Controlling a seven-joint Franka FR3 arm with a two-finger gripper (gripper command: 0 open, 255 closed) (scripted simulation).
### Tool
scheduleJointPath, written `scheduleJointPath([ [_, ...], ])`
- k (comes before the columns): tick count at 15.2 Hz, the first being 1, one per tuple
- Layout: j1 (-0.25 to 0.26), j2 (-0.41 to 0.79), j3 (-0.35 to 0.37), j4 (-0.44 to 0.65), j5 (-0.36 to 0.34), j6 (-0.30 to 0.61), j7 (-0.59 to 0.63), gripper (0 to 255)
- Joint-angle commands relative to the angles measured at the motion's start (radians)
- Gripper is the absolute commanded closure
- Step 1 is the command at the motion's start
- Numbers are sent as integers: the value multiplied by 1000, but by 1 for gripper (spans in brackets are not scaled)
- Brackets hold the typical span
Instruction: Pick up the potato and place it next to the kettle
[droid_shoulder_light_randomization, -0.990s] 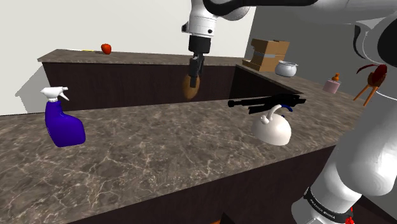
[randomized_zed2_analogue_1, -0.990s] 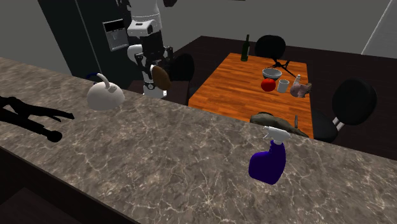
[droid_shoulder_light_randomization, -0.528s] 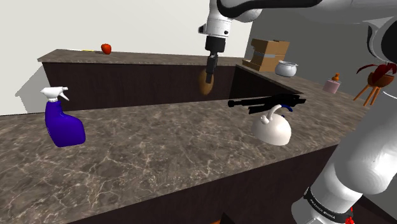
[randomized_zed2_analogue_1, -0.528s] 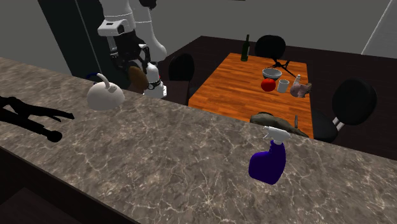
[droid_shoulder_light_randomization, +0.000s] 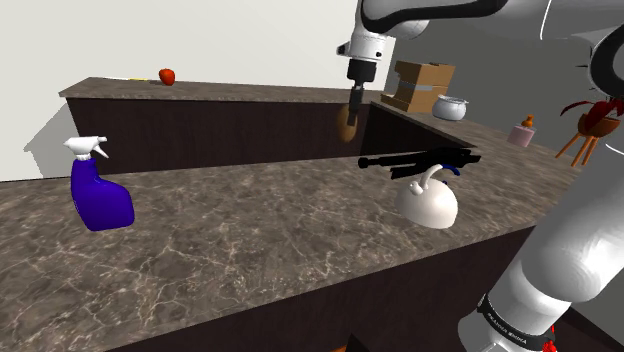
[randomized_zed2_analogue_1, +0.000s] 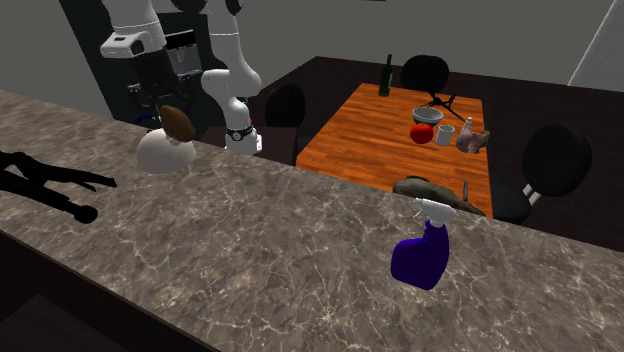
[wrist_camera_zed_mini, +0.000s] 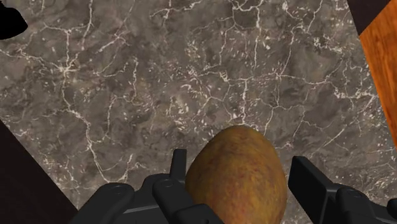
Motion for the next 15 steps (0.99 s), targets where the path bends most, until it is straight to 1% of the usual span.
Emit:
scheduleJointPath([
  [1,-24,5,-27,14,-3,-12,-51,255],
  [7,-91,52,-99,71,-10,-29,-190,255],
  [14,-173,153,-176,199,-6,-63,-348,255],
  [15,-179,161,-181,209,-5,-66,-357,255],
])
